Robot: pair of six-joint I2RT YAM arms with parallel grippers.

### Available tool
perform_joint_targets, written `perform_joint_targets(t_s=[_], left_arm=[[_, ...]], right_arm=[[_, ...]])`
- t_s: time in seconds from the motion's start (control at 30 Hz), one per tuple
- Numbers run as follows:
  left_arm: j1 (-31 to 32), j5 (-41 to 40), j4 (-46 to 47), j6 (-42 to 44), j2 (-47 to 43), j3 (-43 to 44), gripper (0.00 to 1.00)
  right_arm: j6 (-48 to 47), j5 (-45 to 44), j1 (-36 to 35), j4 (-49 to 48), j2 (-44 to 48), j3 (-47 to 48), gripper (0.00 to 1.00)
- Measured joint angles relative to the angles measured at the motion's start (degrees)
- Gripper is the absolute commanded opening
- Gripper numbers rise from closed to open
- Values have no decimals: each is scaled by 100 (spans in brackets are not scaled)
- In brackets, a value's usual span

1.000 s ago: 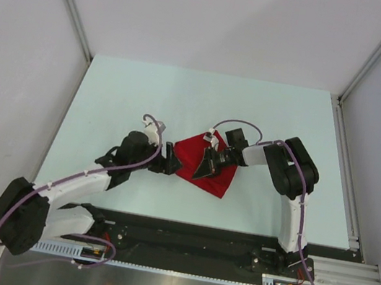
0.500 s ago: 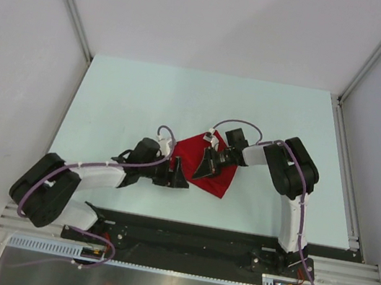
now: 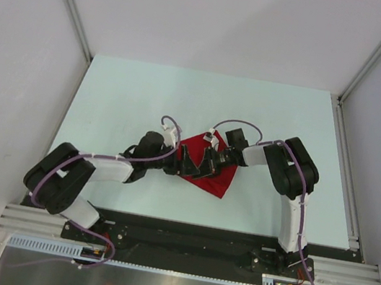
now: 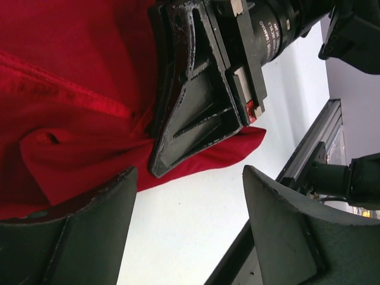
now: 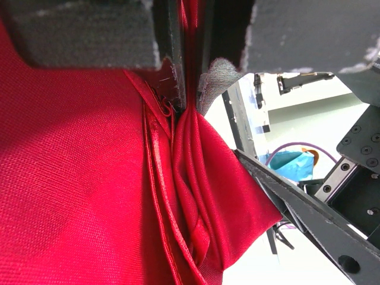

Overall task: Fold the napkin, place the utensils inside, and roll it up
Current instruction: Roll the napkin with the utensil

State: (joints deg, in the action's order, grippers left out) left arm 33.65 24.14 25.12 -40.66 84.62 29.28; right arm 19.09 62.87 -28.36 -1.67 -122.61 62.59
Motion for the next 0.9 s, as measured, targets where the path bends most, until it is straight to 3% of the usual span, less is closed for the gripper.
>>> perform_joint_targets(t_s=[0.37, 0.47, 0.7, 0.9], left_arm=[[-2, -299, 581, 17, 382, 2, 76], [-4, -400, 673, 83, 450, 2, 76], [-11, -452, 909, 186, 723, -101, 75], [-66, -289, 1668, 146, 890, -278, 75]], right_arm=[[52, 7, 4, -83, 0, -39, 10], [61, 7, 4, -101, 0, -48, 16], [107, 24, -4, -127, 186, -140, 49], [146, -232, 48, 28, 522, -262, 57]])
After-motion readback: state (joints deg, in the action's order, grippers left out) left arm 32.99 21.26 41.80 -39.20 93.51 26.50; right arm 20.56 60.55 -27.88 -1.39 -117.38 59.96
